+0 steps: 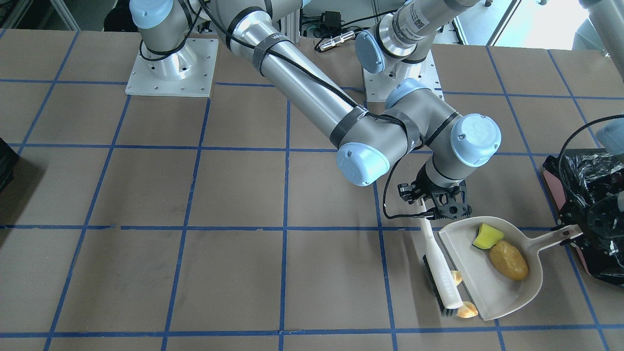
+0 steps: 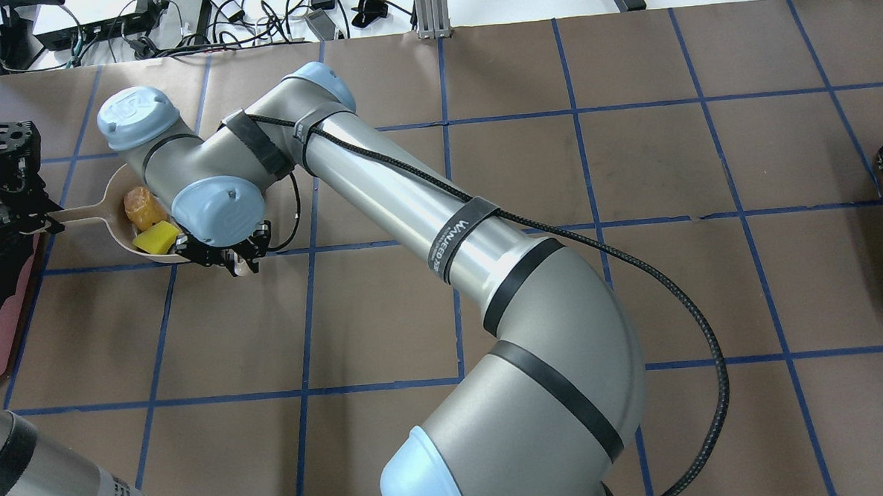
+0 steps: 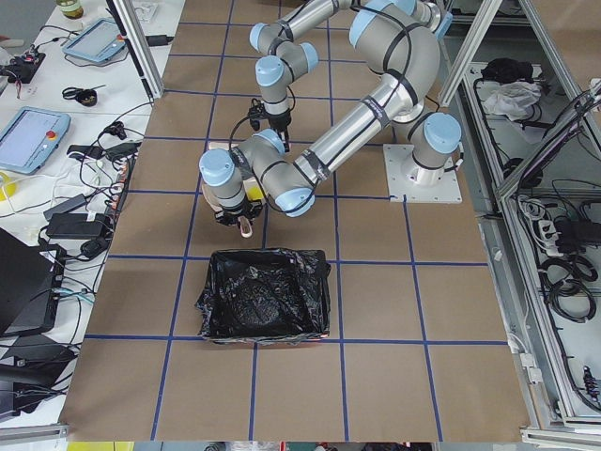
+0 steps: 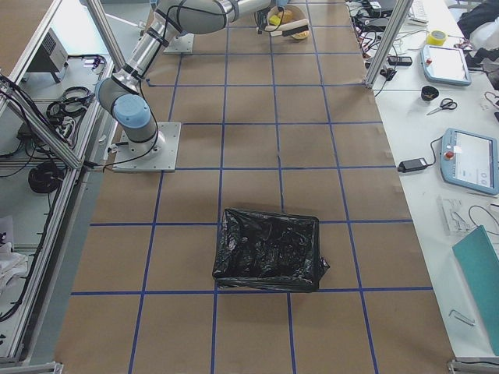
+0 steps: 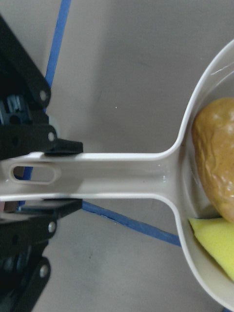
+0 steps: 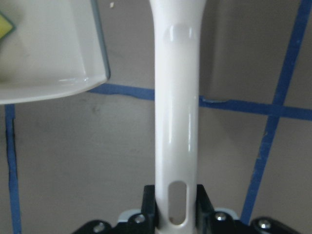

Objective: Sweep and dump trash in nearest bin
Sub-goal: 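Brush the remaining debris farther into the dustpan with the right gripper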

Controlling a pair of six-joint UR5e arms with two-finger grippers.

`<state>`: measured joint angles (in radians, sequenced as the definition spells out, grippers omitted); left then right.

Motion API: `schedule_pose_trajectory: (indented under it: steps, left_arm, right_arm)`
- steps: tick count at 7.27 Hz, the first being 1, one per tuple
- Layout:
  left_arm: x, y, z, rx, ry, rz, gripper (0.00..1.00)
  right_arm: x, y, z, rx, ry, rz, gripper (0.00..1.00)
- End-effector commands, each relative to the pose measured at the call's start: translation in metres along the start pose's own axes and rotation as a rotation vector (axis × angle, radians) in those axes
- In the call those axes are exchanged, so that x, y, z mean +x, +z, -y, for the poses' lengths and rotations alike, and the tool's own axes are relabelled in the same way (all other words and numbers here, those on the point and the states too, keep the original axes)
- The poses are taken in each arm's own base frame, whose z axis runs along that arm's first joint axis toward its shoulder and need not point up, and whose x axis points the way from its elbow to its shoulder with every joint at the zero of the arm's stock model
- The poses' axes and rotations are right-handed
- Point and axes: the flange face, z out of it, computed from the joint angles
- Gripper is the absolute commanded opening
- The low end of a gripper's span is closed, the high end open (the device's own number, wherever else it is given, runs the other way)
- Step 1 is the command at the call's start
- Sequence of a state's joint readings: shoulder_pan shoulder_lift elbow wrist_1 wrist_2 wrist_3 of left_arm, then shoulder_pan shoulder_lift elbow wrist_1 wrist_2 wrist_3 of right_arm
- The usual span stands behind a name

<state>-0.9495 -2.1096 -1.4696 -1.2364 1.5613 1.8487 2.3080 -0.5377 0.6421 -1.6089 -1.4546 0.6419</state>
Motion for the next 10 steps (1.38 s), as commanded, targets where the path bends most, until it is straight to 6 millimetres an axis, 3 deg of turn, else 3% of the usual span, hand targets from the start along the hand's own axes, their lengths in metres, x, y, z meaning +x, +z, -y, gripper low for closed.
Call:
schedule_pose_trajectory:
  steps: [1,3,6,10]
  left_arm:
    - [0.001,0.003,0.001,0.003,-0.02,-0.005,0.0]
    - [0.001,0.005,0.0,0.004,-0.02,-0.008,0.0]
    - [0.001,0.005,0.0,0.004,-0.02,-0.008,0.0]
    - [0.001,0.005,0.0,0.004,-0.02,-0.008,0.0]
  right_arm:
    - [0.014,0.008,0.019,-0.014,0.138,0.009,0.0]
    - [0.011,0.02,0.02,-0.027,0.144,0.004,0.0]
    - [-0.011,0.025,0.004,-0.118,0.052,0.126,0.0]
    - [-0.058,0.04,-0.037,-0.142,-0.086,0.22,0.0]
